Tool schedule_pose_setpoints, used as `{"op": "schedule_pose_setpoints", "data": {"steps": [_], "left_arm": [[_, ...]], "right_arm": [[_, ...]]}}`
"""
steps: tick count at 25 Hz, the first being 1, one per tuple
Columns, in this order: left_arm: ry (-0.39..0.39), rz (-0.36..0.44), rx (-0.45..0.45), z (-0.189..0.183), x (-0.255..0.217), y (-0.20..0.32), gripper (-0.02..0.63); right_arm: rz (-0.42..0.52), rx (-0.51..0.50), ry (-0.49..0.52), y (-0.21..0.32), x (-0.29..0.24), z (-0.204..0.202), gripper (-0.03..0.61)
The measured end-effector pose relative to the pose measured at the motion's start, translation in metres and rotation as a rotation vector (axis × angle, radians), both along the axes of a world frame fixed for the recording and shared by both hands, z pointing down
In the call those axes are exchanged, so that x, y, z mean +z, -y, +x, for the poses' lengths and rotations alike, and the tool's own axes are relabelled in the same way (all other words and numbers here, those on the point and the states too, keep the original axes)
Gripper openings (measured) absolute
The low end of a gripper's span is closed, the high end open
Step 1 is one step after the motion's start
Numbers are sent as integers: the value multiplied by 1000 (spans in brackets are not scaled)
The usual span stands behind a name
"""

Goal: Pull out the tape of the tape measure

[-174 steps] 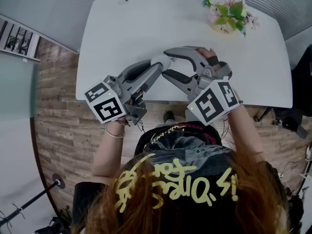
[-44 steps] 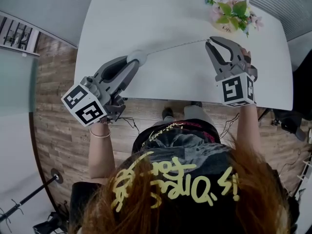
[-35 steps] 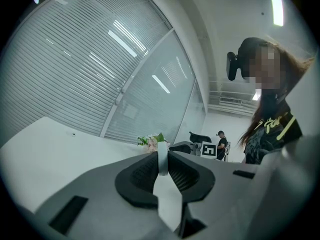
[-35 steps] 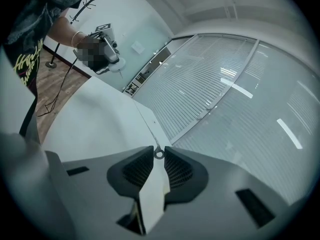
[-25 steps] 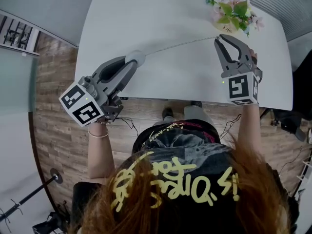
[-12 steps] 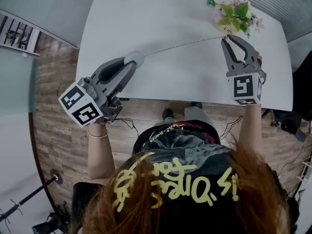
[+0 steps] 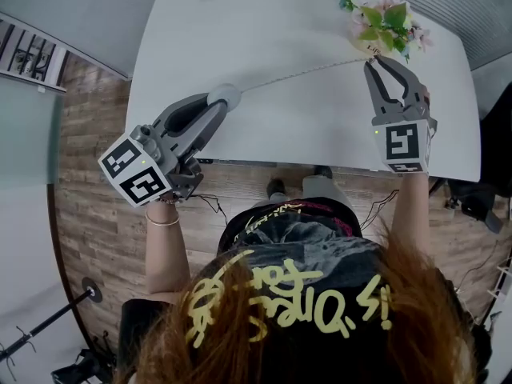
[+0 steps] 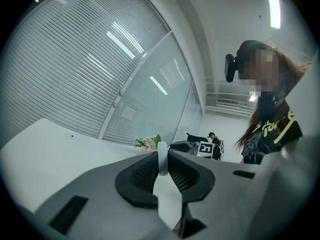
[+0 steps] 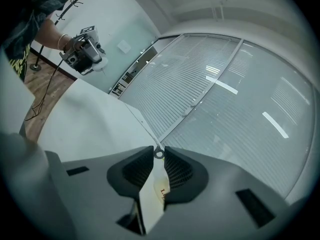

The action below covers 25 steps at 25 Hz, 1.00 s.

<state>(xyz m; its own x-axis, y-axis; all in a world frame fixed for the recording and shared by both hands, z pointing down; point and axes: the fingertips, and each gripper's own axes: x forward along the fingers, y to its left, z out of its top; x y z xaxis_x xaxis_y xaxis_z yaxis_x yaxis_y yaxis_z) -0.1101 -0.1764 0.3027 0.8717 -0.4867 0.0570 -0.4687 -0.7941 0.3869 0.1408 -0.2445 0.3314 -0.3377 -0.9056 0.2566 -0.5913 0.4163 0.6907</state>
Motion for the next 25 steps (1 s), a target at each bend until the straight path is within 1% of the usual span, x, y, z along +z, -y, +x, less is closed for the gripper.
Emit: {"op": "schedule_pose_setpoints", "data": {"steps": [6, 13, 25], "left_arm": [[-3, 6, 9, 4, -4, -4, 57], [-3, 5, 14, 16, 0, -5, 57], [-11, 12, 18, 21, -1, -6, 57]], "right_arm": [[14, -39, 25, -4, -7, -11, 71], [20, -52, 41, -5, -6, -8, 71], [31, -87, 71, -8, -13, -21, 71]]}}
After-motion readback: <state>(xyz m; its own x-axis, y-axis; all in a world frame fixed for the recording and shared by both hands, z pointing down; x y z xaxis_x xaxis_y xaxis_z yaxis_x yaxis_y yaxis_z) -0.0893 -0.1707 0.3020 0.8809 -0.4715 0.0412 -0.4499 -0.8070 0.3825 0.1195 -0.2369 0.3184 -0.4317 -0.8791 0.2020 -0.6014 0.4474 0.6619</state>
